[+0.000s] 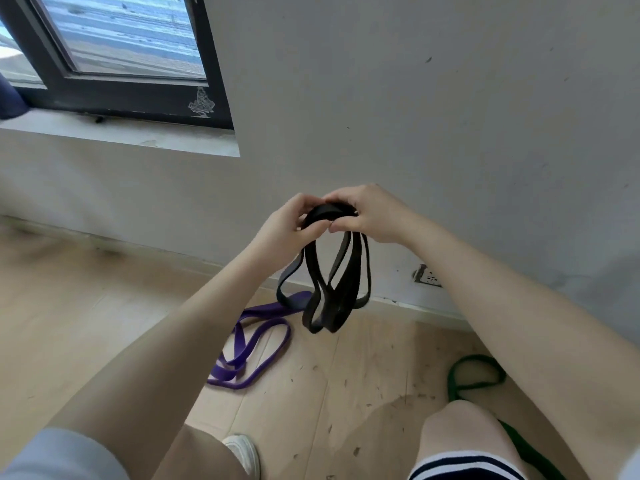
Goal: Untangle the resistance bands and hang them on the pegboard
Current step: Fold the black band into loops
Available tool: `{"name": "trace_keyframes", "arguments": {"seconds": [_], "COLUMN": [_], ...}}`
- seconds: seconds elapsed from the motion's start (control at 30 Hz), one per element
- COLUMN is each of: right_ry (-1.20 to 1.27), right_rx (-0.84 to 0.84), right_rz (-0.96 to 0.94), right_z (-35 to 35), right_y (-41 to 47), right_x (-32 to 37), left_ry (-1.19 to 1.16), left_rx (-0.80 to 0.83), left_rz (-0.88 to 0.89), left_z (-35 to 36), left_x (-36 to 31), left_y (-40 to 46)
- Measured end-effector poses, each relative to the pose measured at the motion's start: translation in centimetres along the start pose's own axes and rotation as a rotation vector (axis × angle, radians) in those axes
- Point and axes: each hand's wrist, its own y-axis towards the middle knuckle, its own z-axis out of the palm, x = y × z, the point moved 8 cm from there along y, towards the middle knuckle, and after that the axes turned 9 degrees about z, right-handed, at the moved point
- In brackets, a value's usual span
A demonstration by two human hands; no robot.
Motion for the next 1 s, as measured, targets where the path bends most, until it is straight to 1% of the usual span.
{"name": "trace_keyframes", "arguments": {"seconds": [0.13,0.2,0.27,0.37,0.4,0.47,0.53,0.57,0.63,0.7,0.73,0.77,0.83,0.9,1.0], "right_ry": [0.005,0.004,0.029,0.116,0.173,0.284,0.324,0.324,0.302,0.257,0.24,0.231,0.196,0.147,0.153], "right_rx": [0.023,0.01,-0.003,-0.004,-0.003,0.008,0.027,0.034,0.03,0.009,-0.006,-0.022,-0.042,-0.019,-0.028], "right_rz": [-0.026,-0.026,-0.012,0.016,0.026,0.053,0.077,0.091,0.119,0.128,0.126,0.124,0.114,0.1,0.079], "right_z": [0.7,0.5,0.0,-0.7,-1.0,-1.2,-1.1,-1.0,-0.6,-0.5,-0.5,-0.6,-0.8,-0.6,-0.3], "right_y": [-0.1,-0.2,-0.3,-0.6,-0.7,-1.1,-1.3,-1.3,-1.3,-1.2,-1.2,-1.2,-1.2,-1.2,-1.1], "right_x": [0.6,0.5,0.2,-0.6,-0.9,-1.5,-1.9,-2.2,-2.6,-2.6,-2.5,-2.4,-2.0,-1.4,-0.6], "left_ry": [-0.136,-0.195,-0.174,-0.126,-0.062,0.072,0.131,0.159,0.195,0.136,0.103,0.103,0.182,0.252,0.258], "left_rx": [-0.159,-0.176,-0.152,-0.226,-0.194,-0.072,-0.021,-0.02,-0.07,-0.129,-0.127,-0.096,-0.005,0.083,0.191], "left_rz": [0.009,0.032,0.041,-0.02,-0.04,-0.071,-0.086,-0.084,-0.068,-0.074,-0.076,-0.074,-0.07,-0.084,-0.15], "left_z": [0.6,1.0,1.6,0.5,0.3,0.3,-0.1,-0.4,-1.3,-1.9,-1.8,-1.3,0.0,1.2,3.0], "left_x": [0.6,0.7,1.0,1.9,2.0,2.1,2.0,1.8,1.3,1.2,1.3,1.5,2.3,3.5,4.4], "left_y": [-2.1,-2.8,-3.2,-3.4,-3.4,-3.3,-3.1,-3.0,-2.9,-3.1,-3.4,-3.8,-4.6,-4.8,-4.4]}}
